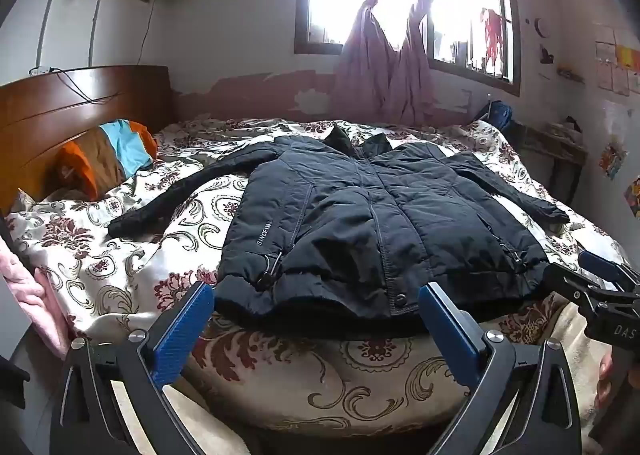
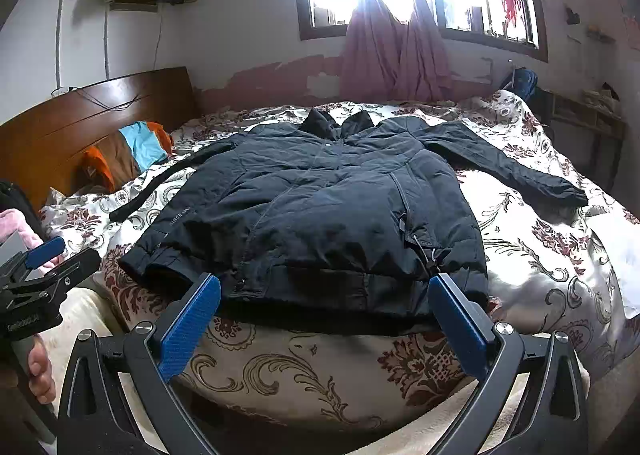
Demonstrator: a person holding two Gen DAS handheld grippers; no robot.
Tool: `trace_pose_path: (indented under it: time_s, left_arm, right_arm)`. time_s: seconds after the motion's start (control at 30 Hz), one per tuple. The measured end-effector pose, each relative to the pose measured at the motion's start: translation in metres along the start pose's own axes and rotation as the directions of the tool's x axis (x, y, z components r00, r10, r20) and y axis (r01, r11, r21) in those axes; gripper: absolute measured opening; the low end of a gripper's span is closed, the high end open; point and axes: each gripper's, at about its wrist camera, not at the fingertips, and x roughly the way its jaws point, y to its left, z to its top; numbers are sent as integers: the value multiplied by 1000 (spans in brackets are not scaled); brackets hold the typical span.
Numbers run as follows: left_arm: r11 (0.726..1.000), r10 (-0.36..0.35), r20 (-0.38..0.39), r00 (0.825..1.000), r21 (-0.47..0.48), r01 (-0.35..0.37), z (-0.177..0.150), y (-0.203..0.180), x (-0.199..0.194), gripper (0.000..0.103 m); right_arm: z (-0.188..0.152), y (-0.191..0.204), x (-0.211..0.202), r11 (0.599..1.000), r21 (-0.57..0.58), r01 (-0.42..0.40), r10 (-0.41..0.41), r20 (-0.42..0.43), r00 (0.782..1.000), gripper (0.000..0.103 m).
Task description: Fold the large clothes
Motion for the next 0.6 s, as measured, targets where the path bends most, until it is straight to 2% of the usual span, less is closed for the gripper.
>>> trace_pose_path:
  time_s: [0.6]
  left_arm:
    - [1000,1,1,1000,0,-1,1,-1,-2,103]
  right_arm:
    - [0,0,1,1000,4,-3,3,-4,1000,102]
